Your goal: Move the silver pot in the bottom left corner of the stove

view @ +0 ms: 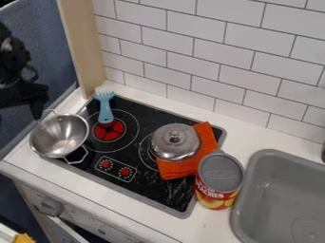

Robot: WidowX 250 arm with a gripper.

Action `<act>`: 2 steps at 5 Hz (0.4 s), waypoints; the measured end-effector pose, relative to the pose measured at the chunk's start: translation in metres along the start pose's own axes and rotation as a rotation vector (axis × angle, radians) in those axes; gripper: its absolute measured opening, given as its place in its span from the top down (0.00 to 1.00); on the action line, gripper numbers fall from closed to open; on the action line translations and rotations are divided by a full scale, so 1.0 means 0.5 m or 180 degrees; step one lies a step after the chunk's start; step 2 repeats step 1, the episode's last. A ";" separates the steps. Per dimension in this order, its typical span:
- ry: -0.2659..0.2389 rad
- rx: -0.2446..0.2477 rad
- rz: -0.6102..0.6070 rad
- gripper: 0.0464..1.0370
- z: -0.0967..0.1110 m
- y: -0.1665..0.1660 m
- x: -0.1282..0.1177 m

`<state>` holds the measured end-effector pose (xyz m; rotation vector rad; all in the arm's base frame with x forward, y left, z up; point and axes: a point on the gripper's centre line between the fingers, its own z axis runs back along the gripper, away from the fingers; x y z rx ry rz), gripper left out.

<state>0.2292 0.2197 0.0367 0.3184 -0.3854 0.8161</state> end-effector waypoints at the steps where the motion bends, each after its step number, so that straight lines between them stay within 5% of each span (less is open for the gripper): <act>1: -0.0001 0.0001 -0.0017 0.04 0.002 0.000 0.000; 2: -0.0001 0.0001 -0.0017 0.04 0.002 0.000 0.000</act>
